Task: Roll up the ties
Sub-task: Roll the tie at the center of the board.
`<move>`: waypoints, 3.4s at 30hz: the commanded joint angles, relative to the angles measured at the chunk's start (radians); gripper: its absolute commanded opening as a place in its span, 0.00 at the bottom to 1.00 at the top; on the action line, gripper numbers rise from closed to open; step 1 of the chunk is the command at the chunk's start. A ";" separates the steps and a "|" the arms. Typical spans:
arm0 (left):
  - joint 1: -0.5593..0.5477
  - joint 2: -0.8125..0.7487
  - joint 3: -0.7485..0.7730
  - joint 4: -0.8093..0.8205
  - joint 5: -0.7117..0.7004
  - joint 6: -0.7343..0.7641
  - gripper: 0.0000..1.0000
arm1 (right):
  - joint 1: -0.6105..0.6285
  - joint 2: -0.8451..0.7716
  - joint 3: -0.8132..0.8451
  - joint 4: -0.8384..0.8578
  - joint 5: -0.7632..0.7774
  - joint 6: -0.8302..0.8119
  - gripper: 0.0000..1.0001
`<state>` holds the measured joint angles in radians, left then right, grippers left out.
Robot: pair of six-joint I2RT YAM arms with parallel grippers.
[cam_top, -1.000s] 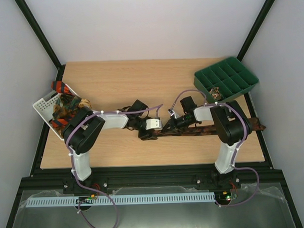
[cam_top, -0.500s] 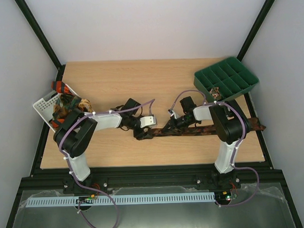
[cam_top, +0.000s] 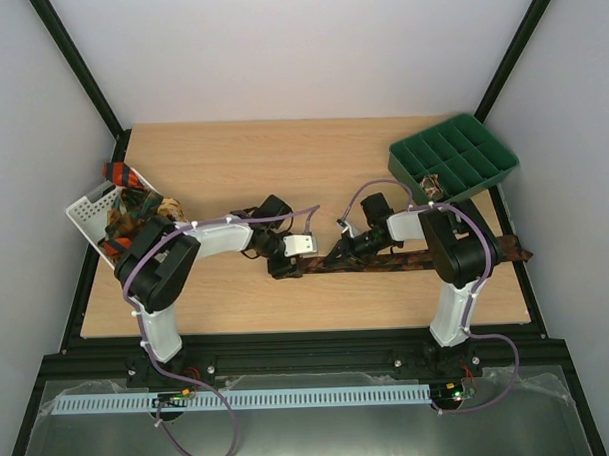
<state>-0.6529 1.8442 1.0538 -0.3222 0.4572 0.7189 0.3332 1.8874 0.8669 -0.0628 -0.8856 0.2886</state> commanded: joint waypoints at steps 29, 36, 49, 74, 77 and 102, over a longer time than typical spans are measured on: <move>-0.039 0.055 -0.001 0.219 0.206 -0.126 0.36 | -0.008 0.042 -0.009 -0.042 0.025 0.000 0.01; -0.057 0.107 -0.019 0.295 0.173 -0.147 0.38 | -0.008 0.049 -0.006 -0.039 0.015 0.002 0.01; -0.063 0.123 -0.042 0.223 0.116 -0.145 0.29 | -0.008 -0.050 -0.013 -0.073 -0.006 -0.017 0.01; -0.008 -0.028 -0.104 0.212 0.110 -0.145 0.37 | -0.008 0.000 -0.020 -0.083 0.067 -0.039 0.01; -0.006 -0.056 -0.116 0.244 0.149 -0.145 0.32 | -0.008 0.015 -0.019 -0.079 0.061 -0.033 0.01; -0.067 0.187 -0.015 0.326 0.163 -0.179 0.26 | -0.007 0.000 -0.025 -0.066 0.015 -0.020 0.01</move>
<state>-0.7059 1.9720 1.0325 0.0593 0.6647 0.5121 0.3180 1.8816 0.8600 -0.0856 -0.8928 0.2729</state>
